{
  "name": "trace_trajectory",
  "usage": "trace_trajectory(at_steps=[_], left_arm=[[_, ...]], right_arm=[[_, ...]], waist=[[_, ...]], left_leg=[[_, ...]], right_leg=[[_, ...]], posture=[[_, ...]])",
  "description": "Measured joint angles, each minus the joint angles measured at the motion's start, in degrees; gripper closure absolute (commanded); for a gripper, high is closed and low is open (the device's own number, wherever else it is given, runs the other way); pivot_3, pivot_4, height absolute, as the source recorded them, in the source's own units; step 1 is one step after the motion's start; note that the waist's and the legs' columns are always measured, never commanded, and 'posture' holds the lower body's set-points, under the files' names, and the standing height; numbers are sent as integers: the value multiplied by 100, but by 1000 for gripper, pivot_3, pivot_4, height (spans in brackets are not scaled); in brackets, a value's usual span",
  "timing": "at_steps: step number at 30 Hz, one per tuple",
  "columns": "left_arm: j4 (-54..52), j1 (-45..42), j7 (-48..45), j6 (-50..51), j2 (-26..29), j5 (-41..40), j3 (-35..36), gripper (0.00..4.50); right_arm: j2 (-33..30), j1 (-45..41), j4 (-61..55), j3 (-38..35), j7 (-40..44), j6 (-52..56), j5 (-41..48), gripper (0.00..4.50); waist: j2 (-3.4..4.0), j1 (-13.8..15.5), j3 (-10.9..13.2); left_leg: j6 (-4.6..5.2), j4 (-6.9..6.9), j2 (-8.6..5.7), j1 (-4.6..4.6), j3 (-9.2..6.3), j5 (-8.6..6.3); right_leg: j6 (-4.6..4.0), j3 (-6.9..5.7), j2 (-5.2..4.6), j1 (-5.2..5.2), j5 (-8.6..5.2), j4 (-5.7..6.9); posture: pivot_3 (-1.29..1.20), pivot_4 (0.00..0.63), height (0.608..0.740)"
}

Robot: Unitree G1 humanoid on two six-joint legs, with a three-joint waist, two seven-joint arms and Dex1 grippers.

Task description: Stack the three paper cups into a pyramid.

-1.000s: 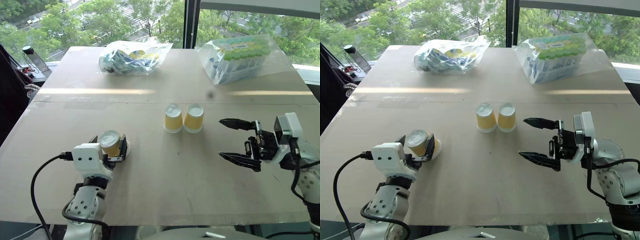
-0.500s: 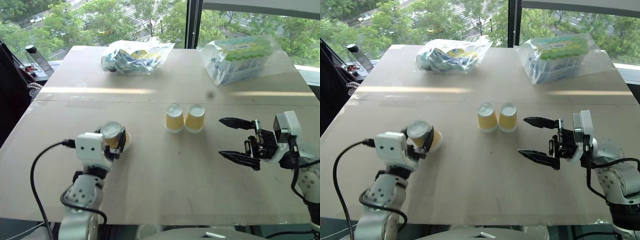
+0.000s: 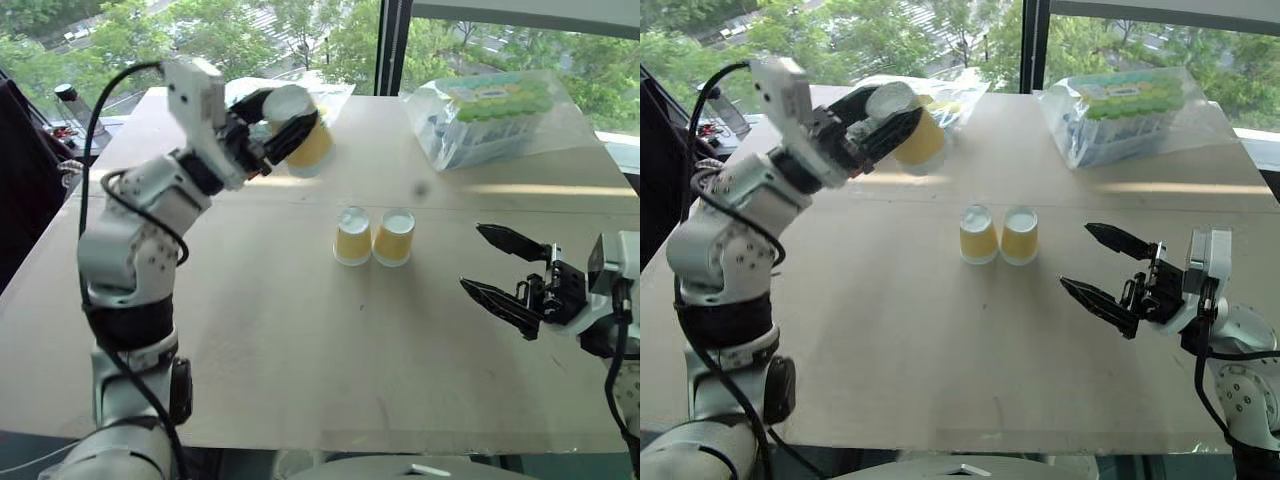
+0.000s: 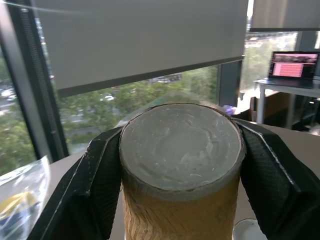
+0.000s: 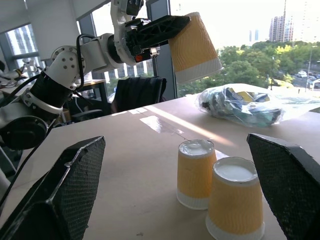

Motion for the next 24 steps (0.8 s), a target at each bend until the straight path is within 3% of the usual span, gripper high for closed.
trace_trajectory(at_steps=[8, 13, 24], left_arm=[[1512, -1019, -1477, -70, -156, 264, -972, 1124], [1892, -1276, -2132, -371, -222, 608, -1306, 1124], [2100, -1231, -2510, -766, -207, 1218, -1495, 1124]], right_arm=[[87, 236, -411, -177, -486, -95, 27, 0], [87, 364, -524, -202, -647, -104, 77, 0], [227, 686, -513, -304, -503, -430, 122, 0]], waist=[[-2, -28, 2], [-2, -35, 2], [-2, -20, 2]], left_leg=[[4, 0, 1, -31, 1, -2], [5, 3, 0, -30, 7, -2], [7, 7, 0, -32, 6, -2]], right_leg=[[-2, -7, 8, -36, -1, 20], [-2, 2, 8, -36, -1, 22], [-1, 2, 7, -37, -1, 25]], posture=[[0, 150, 740], [0, 150, 740], [0, 150, 740]])
